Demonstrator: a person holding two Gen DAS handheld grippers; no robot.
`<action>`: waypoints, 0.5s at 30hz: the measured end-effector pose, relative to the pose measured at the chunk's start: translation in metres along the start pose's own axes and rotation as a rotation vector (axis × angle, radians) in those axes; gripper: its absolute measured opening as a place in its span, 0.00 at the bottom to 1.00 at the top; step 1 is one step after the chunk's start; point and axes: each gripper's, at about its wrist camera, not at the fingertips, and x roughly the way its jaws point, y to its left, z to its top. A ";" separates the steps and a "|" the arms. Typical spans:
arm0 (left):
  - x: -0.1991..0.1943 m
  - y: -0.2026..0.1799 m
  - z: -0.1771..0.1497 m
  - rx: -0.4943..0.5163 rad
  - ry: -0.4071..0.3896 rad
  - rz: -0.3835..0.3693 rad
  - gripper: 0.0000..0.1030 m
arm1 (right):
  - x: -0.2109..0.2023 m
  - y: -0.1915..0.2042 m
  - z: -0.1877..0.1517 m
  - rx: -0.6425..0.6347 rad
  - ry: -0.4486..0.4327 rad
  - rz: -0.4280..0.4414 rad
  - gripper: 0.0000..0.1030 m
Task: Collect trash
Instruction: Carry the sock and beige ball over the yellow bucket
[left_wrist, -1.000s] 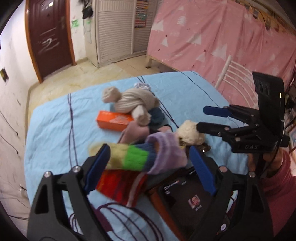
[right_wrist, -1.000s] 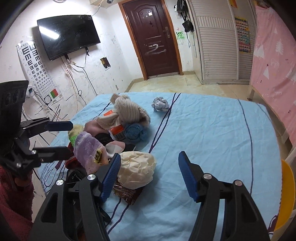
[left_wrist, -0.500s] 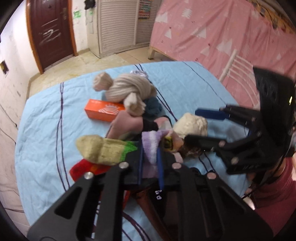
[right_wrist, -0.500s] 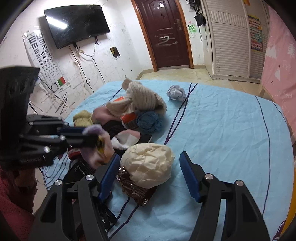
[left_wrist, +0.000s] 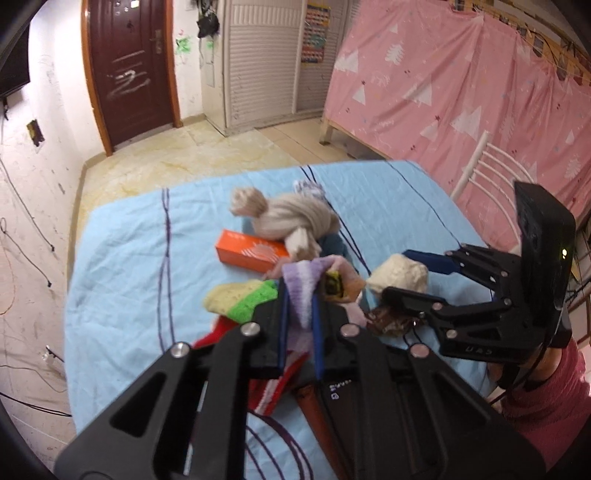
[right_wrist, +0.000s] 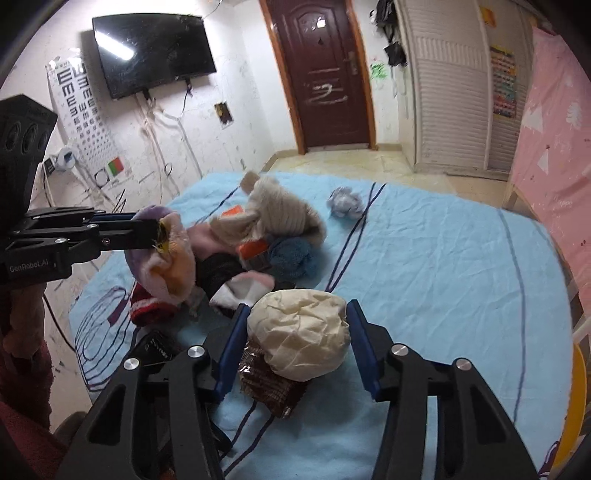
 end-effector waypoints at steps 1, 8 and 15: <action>-0.004 0.000 0.003 -0.005 -0.014 0.014 0.10 | -0.004 -0.002 0.001 0.005 -0.016 -0.007 0.45; -0.015 -0.009 0.023 -0.018 -0.063 0.064 0.10 | -0.035 -0.026 0.009 0.046 -0.099 -0.067 0.45; -0.020 -0.040 0.050 0.014 -0.091 0.074 0.10 | -0.074 -0.059 0.011 0.101 -0.188 -0.129 0.45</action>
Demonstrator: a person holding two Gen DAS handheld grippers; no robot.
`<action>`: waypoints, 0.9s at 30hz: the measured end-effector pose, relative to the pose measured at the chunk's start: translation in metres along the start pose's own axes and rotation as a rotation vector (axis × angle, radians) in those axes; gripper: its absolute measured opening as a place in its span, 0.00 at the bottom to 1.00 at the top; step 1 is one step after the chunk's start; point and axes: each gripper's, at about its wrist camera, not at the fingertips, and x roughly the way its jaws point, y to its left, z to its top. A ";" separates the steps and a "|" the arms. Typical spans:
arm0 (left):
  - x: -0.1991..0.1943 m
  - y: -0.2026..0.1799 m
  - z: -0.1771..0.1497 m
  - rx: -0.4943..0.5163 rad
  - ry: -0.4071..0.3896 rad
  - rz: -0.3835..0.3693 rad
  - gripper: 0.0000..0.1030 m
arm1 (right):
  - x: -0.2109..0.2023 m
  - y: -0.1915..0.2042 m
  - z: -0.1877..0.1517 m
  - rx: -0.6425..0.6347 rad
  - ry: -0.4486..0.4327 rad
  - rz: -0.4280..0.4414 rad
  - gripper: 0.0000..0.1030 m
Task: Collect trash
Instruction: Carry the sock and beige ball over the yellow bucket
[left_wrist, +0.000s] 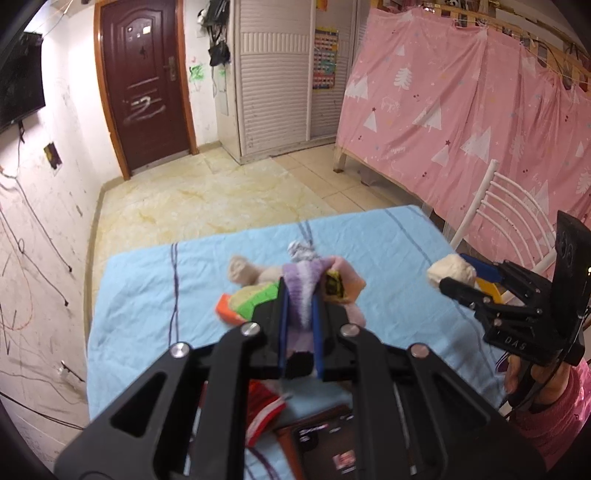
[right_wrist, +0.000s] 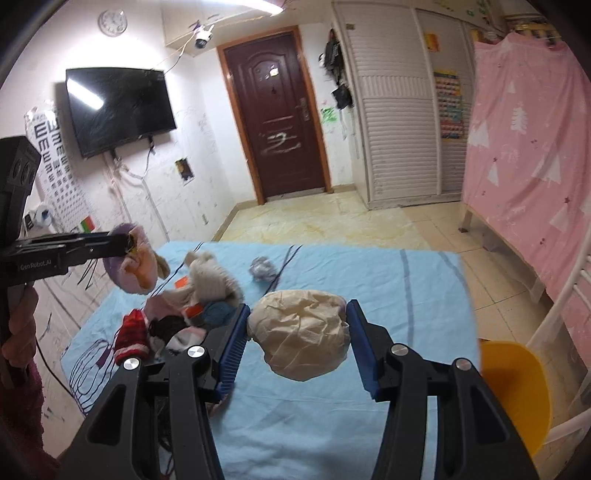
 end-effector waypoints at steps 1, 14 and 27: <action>-0.001 -0.005 0.003 0.006 -0.007 0.002 0.10 | -0.008 -0.011 0.002 0.018 -0.018 -0.011 0.45; 0.018 -0.119 0.046 0.168 -0.005 -0.042 0.10 | -0.065 -0.130 -0.006 0.202 -0.130 -0.227 0.46; 0.073 -0.230 0.070 0.273 0.064 -0.118 0.10 | -0.085 -0.200 -0.031 0.309 -0.140 -0.347 0.46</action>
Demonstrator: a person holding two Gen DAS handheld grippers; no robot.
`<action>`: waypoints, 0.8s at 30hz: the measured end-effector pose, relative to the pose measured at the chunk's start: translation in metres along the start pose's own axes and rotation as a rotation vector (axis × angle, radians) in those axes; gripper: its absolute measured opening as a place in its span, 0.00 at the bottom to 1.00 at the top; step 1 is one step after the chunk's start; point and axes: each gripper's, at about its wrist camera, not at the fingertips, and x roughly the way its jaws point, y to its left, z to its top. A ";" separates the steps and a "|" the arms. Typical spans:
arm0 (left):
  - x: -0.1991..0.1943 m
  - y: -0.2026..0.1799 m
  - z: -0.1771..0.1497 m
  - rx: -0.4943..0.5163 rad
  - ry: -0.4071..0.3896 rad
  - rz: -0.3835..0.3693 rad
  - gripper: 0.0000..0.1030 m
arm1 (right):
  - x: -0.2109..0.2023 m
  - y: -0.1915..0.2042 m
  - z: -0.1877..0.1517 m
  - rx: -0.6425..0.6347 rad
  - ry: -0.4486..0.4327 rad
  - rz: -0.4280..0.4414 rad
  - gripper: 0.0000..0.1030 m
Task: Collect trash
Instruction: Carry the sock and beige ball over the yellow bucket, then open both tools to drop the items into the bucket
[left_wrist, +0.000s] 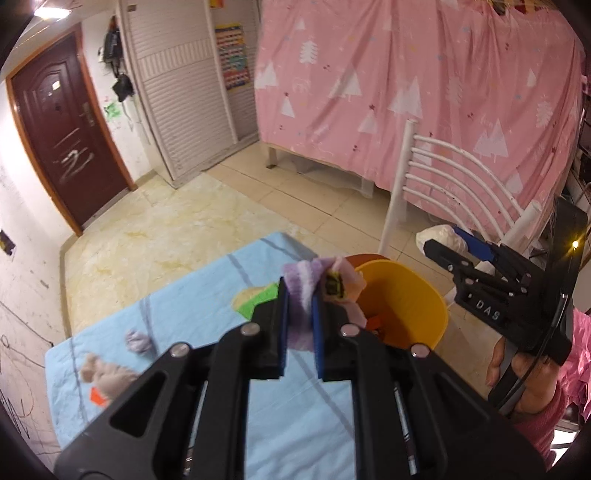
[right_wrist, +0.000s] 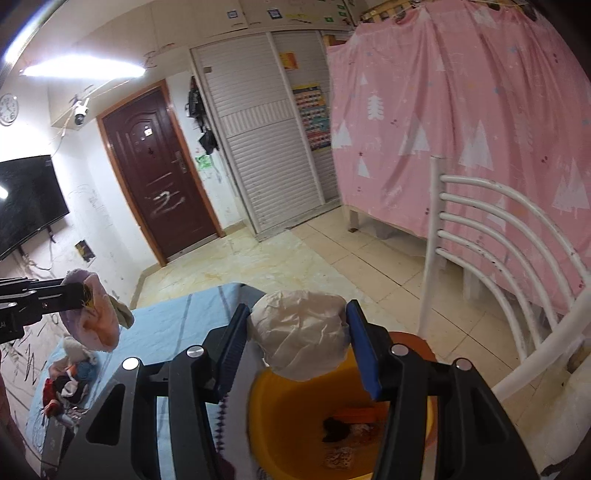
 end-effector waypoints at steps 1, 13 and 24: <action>0.005 -0.005 0.003 0.000 0.006 -0.005 0.10 | 0.003 -0.006 -0.001 0.013 0.007 -0.006 0.46; 0.079 -0.059 0.040 -0.017 0.106 -0.056 0.10 | 0.046 -0.037 -0.020 0.088 0.121 -0.028 0.67; 0.097 -0.065 0.050 -0.057 0.151 -0.092 0.28 | 0.031 -0.060 -0.015 0.167 0.074 -0.026 0.71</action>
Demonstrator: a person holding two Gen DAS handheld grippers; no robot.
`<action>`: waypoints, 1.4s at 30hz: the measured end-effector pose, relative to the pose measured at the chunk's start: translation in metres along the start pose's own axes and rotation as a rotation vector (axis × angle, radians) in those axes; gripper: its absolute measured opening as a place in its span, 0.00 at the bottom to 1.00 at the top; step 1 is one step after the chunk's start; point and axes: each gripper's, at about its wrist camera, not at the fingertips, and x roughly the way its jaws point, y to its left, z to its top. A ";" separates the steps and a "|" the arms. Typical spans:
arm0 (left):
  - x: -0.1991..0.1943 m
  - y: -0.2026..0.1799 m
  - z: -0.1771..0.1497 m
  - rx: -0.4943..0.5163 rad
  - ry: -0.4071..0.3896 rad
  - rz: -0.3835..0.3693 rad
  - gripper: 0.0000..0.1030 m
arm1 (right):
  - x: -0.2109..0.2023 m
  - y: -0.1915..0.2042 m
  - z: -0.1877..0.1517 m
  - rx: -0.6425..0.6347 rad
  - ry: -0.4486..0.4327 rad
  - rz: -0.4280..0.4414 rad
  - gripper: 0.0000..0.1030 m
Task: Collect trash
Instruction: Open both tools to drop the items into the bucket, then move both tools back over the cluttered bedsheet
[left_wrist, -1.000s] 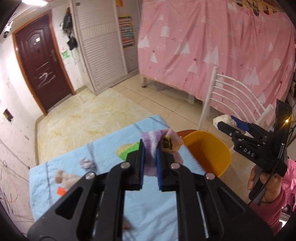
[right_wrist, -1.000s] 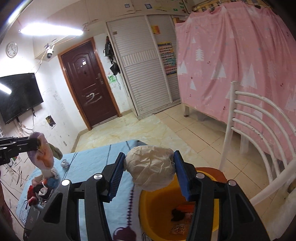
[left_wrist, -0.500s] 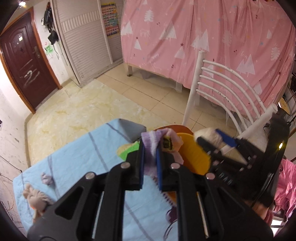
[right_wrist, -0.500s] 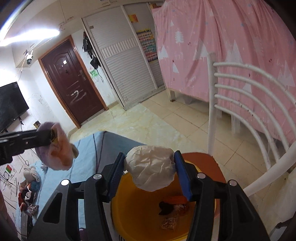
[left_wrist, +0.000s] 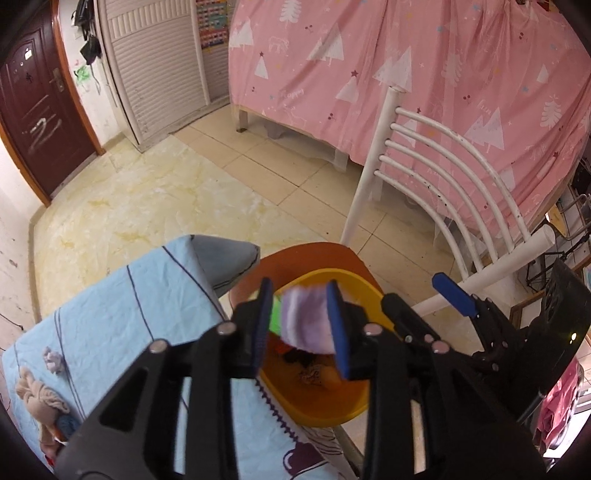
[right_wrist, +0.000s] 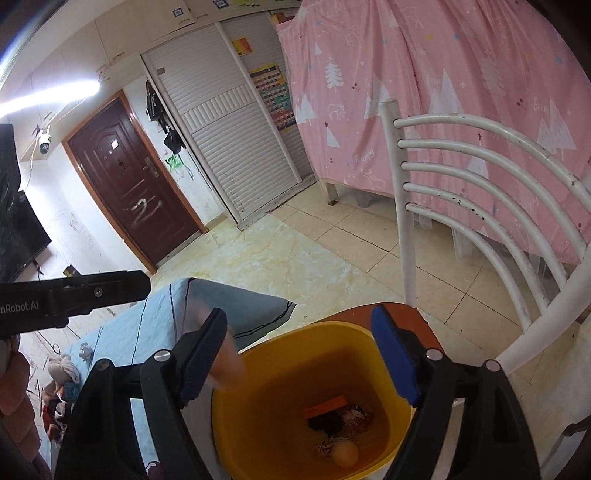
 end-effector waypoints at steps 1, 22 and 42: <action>-0.002 -0.001 -0.001 0.006 -0.003 0.018 0.28 | -0.002 0.001 0.000 0.001 -0.004 0.002 0.71; -0.097 0.067 -0.038 -0.045 -0.107 0.192 0.28 | -0.022 0.073 -0.004 -0.142 -0.035 0.085 0.72; -0.180 0.235 -0.153 -0.265 -0.153 0.325 0.28 | -0.056 0.211 -0.051 -0.336 -0.026 0.378 0.72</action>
